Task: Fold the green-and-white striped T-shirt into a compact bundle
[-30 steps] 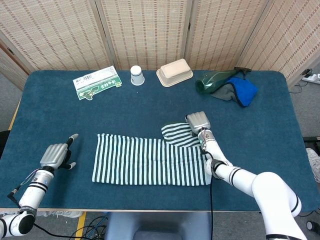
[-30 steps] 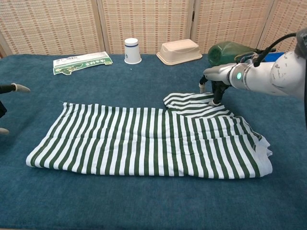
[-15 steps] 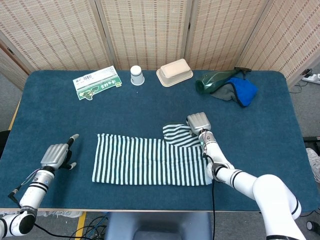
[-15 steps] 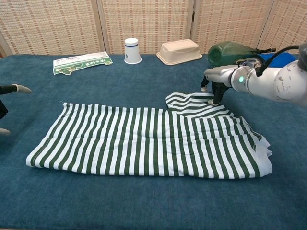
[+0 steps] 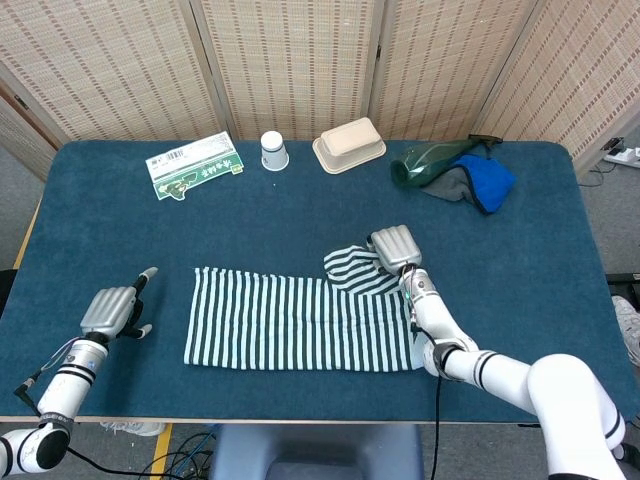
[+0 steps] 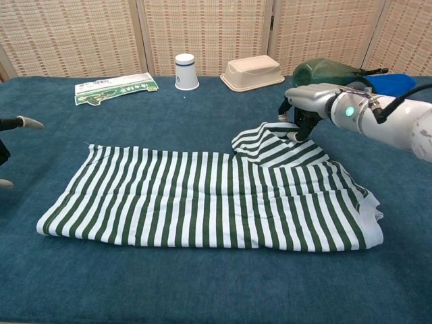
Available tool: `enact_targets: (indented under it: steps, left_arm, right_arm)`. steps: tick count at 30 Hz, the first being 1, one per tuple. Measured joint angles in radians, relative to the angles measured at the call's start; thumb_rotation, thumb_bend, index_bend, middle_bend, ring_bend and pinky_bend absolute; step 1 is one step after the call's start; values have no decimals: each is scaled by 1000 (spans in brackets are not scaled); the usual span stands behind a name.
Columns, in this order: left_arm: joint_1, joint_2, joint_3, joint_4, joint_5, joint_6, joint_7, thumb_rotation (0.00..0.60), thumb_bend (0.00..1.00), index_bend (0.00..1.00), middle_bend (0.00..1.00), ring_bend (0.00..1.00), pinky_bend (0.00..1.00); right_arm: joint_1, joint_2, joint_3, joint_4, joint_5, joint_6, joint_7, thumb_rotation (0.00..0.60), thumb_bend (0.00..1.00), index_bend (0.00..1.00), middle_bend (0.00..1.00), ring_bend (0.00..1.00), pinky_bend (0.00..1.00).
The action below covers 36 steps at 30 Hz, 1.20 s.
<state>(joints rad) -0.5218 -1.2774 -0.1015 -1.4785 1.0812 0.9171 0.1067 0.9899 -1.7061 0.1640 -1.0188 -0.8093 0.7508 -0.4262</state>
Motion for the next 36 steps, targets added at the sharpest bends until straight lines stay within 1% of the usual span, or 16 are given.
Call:
enact_targets:
  steps: [4,10,19,25,27,30,31,33,36]
  left_arm:
    - [0,3,1,-7,3,1,4,600,263,0,853,782,970]
    - [-2,7,1,-18,2,2,13,600,263,0,853,782,970]
    - [-3,11,1,-28,-2,5,21,600,263,0,853,782,970]
    - [-6,11,1,-31,-4,3,25,600,263,0,853,782,970]
    - [-6,11,1,-32,-5,4,28,600,263,0,853,782,970]
    - [-6,12,0,-32,-7,6,28,600,263,0,853,782,970]
    - [-6,12,0,-32,-7,6,28,600,263,0,853,782,970]
    - [-6,12,0,-31,-9,4,29,600,263,0,853,782,970]
    - [-7,11,1,-30,-9,3,30,600,263,0,853,782,970]
  right_arm:
    - [-48,44,-14,-92,-89,77,31,600,461,557,932,1000,1000]
    - [-106,93,-46,-183,-197,169,41,600,462,557,932,1000,1000]
    - [-177,132,-116,-255,-356,277,10,600,462,558,932,1000,1000]
    - [-214,144,-151,-289,-436,313,-21,600,462,554,932,1000,1000]
    - [-222,146,-160,-299,-459,321,-30,600,462,506,932,1000,1000]
    - [-232,156,-179,-325,-491,323,-51,600,462,385,932,1000,1000]
    - [-236,161,-188,-338,-503,322,-61,600,462,361,932,1000,1000]
    - [-241,170,-199,-358,-518,318,-76,600,462,317,931,1000,1000]
    - [-248,185,-213,-385,-530,304,-105,600,461,298,932,1000,1000]
